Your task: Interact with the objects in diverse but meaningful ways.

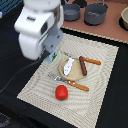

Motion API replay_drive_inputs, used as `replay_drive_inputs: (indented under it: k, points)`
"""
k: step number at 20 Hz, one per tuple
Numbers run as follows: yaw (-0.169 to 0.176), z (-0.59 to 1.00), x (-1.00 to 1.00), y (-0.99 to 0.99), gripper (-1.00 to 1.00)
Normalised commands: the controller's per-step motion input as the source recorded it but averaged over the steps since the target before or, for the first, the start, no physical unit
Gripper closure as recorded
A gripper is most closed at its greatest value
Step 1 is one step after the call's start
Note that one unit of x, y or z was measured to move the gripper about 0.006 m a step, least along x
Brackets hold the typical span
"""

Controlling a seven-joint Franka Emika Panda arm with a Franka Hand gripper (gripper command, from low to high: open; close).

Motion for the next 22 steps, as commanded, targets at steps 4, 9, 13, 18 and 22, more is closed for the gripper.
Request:
replay_drive_inputs:
  k: [4,9,13,18,22]
  points:
    - [0.003,0.29,0.03,0.93,1.0]
    - [-0.01,0.16,0.28,0.89,1.0]
    - [-0.016,0.16,0.57,0.69,1.0]
    - [-0.02,0.09,0.67,0.55,1.0]
    - [-0.051,-0.04,0.58,0.41,1.0]
